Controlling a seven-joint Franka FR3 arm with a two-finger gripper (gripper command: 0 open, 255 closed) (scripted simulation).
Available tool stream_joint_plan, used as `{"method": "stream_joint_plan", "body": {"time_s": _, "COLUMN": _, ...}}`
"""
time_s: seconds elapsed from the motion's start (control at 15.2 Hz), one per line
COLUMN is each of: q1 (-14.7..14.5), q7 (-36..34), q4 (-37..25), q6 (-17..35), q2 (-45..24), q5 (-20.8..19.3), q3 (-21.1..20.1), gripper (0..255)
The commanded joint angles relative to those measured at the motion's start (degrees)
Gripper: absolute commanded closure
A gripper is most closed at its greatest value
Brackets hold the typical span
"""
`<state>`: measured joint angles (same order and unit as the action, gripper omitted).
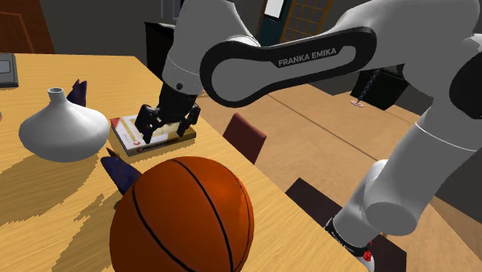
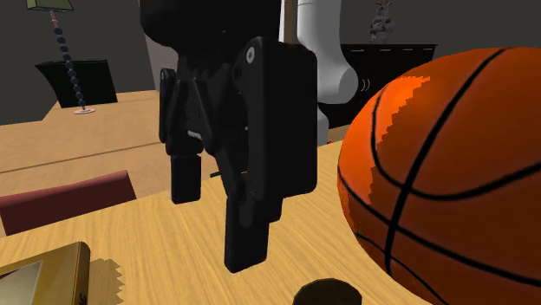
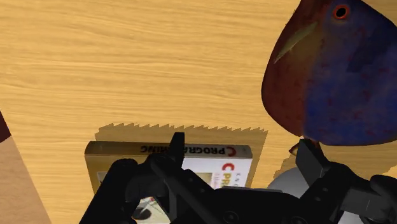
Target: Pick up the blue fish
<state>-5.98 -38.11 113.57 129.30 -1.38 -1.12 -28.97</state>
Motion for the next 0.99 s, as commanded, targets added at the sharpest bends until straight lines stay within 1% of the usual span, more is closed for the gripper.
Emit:
{"method": "stream_joint_plan", "body": {"time_s": 0.0, "q1": -0.98, "q7": -3.45, "q4": -3.49, "q6": 1.12, "q2": -4.29, "q5": -2.72, "q3": -0.7, "gripper": 0}}
{"method": "stream_joint_plan", "body": {"time_s": 0.2, "q1": -3.26, "q7": -8.13, "q4": -9.96, "q6": 1.53, "q2": -10.84, "q5": -6.95, "q3": -0.85, "gripper": 0}}
{"method": "stream_joint_plan", "body": {"time_s": 0.46, "q1": -7.45, "q7": -13.15, "q4": -19.89, "q6": 0.93, "q2": -19.5, "q5": -11.8, "q3": 0.14, "gripper": 0}}
{"method": "stream_joint_plan", "body": {"time_s": 0.92, "q1": -7.8, "q7": -14.12, "q4": -16.7, "q6": 5.57, "q2": -21.12, "q5": -13.15, "q3": 0.93, "gripper": 0}}
